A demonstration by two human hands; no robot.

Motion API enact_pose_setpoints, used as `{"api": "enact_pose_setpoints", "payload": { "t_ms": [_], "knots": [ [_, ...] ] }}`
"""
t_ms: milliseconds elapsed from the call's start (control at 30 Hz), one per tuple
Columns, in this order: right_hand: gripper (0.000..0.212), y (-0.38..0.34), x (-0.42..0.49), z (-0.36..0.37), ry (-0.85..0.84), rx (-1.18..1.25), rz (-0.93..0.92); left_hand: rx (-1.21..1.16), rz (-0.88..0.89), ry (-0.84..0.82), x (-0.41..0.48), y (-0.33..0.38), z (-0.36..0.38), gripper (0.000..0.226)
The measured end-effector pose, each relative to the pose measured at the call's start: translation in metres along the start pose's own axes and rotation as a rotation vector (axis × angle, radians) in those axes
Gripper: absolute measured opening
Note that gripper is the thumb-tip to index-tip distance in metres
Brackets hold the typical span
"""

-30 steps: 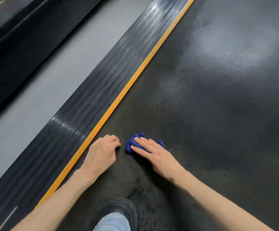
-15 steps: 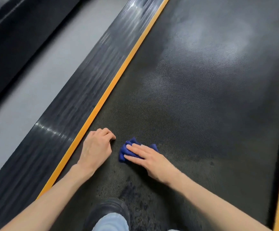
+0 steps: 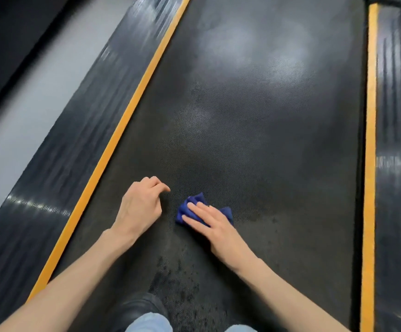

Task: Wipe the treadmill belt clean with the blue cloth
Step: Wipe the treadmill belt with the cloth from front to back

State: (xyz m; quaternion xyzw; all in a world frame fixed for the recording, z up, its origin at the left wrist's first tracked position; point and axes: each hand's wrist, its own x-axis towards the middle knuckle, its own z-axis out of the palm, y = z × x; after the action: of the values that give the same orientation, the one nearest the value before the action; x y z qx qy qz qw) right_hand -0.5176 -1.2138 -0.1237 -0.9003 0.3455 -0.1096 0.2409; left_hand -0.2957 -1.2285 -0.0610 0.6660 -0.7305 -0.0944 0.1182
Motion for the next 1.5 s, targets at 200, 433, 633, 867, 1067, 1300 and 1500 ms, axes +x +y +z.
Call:
{"api": "enact_pose_setpoints", "payload": {
  "t_ms": [200, 433, 633, 867, 1067, 1300, 1500],
  "knots": [
    [0.077, 0.086, -0.013, -0.062, 0.196, -0.043, 0.34, -0.034, 0.007, -0.016, 0.004, 0.014, 0.011, 0.033],
    [0.07, 0.02, 0.002, -0.031, 0.167, 0.096, 0.365, -0.022, -0.009, -0.018, 0.005, 0.012, 0.009, 0.033],
    [0.063, 0.057, -0.02, -0.049, 0.029, -0.044, 0.065, -0.034, 0.04, -0.041, 0.005, 0.021, 0.014, 0.035],
    [0.065, 0.128, -0.048, -0.103, 0.562, -0.041, 0.982, -0.092, 0.061, -0.055, 0.012, 0.034, 0.02, 0.044],
    [0.076, 0.027, -0.055, -0.034, 0.108, -0.006, 0.285, -0.11, 0.195, -0.099, 0.034, 0.07, 0.033, 0.056],
    [0.077, 0.089, -0.123, -0.097, 0.431, -0.035, 0.946, -0.094, 0.315, -0.155, 0.049, 0.112, 0.047, 0.056],
    [0.085, 0.057, -0.132, -0.081, 0.42, 0.071, 0.998, 0.022, 0.347, -0.134, 0.061, 0.139, 0.059, 0.047]
  ]
}}
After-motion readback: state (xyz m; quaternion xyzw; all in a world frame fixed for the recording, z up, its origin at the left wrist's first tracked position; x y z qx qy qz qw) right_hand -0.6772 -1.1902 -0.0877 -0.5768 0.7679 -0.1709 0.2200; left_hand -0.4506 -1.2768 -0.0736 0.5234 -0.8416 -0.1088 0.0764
